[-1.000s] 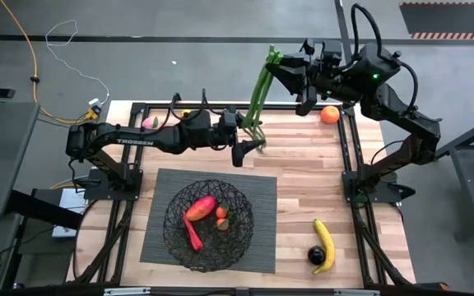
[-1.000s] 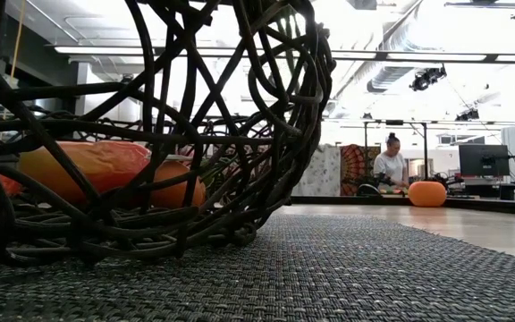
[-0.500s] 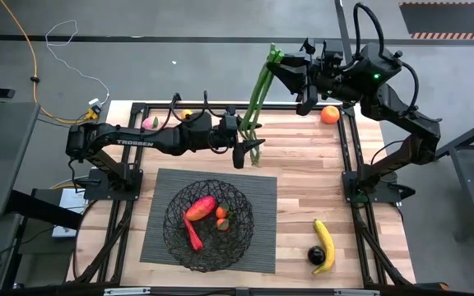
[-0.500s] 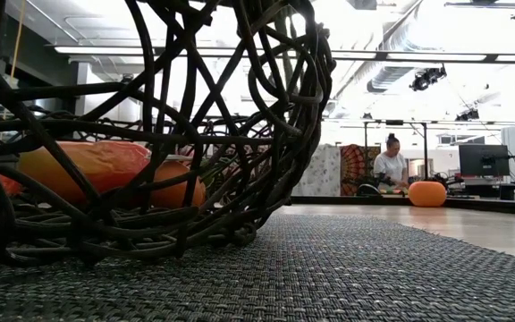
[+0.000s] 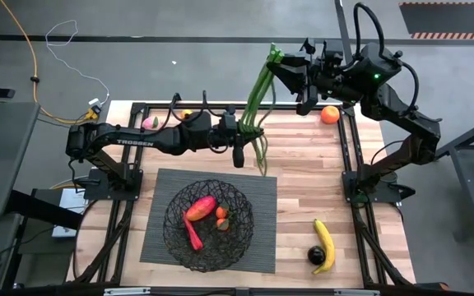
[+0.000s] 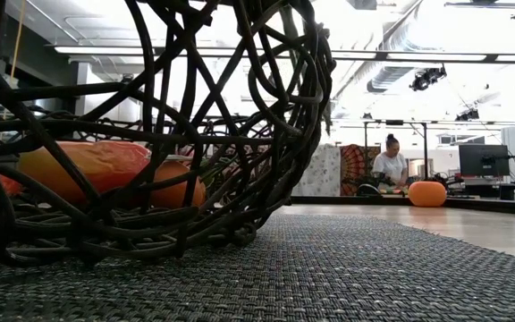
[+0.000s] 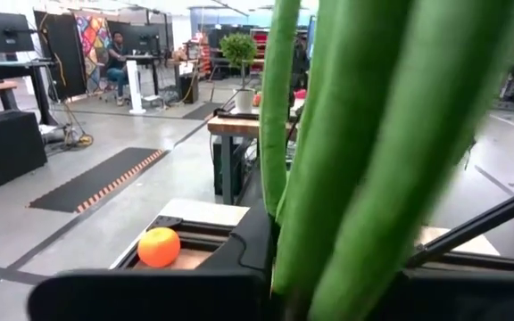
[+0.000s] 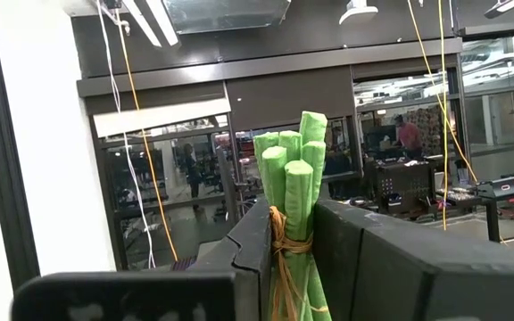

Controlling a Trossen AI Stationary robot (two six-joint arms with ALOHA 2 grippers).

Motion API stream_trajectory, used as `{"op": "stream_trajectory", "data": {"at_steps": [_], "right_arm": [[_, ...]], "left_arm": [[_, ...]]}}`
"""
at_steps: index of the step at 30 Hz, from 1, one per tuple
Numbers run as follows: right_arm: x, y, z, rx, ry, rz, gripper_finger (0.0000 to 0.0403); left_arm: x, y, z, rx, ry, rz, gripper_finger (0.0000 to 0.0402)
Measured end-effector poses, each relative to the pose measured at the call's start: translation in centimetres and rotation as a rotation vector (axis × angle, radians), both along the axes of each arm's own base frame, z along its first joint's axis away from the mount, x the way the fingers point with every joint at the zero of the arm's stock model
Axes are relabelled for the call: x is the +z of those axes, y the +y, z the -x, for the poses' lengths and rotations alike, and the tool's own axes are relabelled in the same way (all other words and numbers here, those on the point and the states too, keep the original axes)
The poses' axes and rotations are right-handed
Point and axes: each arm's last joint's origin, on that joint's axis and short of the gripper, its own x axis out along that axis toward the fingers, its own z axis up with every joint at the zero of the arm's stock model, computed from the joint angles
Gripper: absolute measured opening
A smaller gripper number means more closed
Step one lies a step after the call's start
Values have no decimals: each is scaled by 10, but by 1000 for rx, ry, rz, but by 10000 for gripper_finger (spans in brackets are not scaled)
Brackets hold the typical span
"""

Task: Build produce basket
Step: Put the green string beans into the black wire basket

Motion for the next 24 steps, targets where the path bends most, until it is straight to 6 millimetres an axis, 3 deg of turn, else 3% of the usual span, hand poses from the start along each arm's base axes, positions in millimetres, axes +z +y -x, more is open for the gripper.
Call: {"op": "stream_trajectory", "data": {"at_steps": [4, 8, 16, 24], "right_arm": [[0, 0, 0, 0, 0, 0, 46], [0, 0, 0, 0, 3, 0, 46], [-2, -1, 21, -55, 92, -7, 46], [0, 1, 35, -44, 114, -10, 46]], "left_arm": [[0, 0, 0, 0, -3, -2, 32], [-3, 0, 0, -5, 36, 1, 17], [-11, 0, 10, -4, 197, 33, 13], [8, 1, 33, 59, 260, -107, 9]]}}
